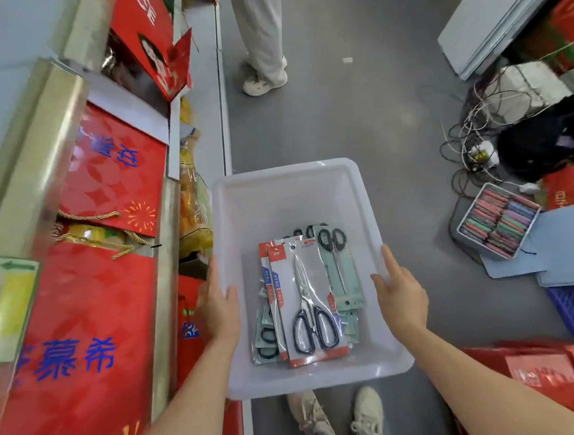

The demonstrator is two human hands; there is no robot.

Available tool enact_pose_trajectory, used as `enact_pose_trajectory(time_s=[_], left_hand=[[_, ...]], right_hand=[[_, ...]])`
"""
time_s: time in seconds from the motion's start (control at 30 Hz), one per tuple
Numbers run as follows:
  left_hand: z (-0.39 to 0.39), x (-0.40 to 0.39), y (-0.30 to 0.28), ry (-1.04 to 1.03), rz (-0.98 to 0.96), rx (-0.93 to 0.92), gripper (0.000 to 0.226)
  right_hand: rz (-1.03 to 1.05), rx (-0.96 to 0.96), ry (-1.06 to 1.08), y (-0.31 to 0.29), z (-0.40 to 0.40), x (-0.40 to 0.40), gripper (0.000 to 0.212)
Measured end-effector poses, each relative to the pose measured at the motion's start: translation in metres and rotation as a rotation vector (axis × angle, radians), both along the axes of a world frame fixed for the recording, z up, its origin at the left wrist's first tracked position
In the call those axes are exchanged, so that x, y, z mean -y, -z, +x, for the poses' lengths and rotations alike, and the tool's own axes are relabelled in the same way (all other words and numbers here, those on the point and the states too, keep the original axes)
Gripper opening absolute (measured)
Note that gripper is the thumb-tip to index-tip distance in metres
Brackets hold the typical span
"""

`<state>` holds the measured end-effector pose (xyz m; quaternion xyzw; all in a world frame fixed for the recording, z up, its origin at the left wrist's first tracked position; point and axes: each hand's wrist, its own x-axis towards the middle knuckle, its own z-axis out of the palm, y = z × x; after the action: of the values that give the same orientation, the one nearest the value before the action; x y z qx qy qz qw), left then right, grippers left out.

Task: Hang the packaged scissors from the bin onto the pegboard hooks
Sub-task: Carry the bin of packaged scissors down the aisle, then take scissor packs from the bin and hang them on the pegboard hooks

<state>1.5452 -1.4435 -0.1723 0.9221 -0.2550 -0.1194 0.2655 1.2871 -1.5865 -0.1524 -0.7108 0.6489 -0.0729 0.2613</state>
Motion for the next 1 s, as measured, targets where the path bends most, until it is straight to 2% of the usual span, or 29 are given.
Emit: enact_pose_trajectory(time_s=[0.17, 0.33, 0.43, 0.5, 0.57, 0.63, 0.7, 0.83, 1.0], left_hand=[[0.009, 0.026, 0.035, -0.027, 0.013, -0.01, 0.075], [0.019, 0.047, 0.042, -0.006, 0.042, 0.036, 0.071], [0.016, 0.053, 0.037, 0.01, 0.148, 0.163, 0.077], [0.006, 0.057, 0.036, 0.001, 0.15, 0.301, 0.079], [-0.008, 0.061, 0.039, 0.082, 0.087, 0.378, 0.077], [-0.02, 0.066, 0.041, 0.182, 0.042, 0.378, 0.076], [-0.027, 0.071, 0.045, 0.217, 0.028, 0.325, 0.075], [-0.032, 0.074, 0.056, 0.213, 0.028, 0.146, 0.067], [-0.032, 0.079, 0.059, 0.083, 0.098, -0.098, 0.056]], right_hand=[[0.007, -0.037, -0.018, 0.036, 0.011, 0.031, 0.058], [-0.044, -0.009, -0.038, 0.05, 0.019, 0.049, 0.057], [-0.317, -0.118, -0.145, 0.049, 0.029, 0.051, 0.06], [-0.473, -0.066, -0.302, 0.048, 0.043, 0.043, 0.059], [-0.327, 0.082, -0.436, 0.048, 0.063, 0.028, 0.054], [0.01, 0.176, -0.354, 0.052, 0.082, 0.016, 0.048], [0.222, 0.151, -0.188, 0.06, 0.092, 0.014, 0.045], [0.341, 0.009, -0.077, 0.071, 0.104, 0.01, 0.046], [0.406, 0.115, 0.051, 0.074, 0.112, 0.016, 0.053]])
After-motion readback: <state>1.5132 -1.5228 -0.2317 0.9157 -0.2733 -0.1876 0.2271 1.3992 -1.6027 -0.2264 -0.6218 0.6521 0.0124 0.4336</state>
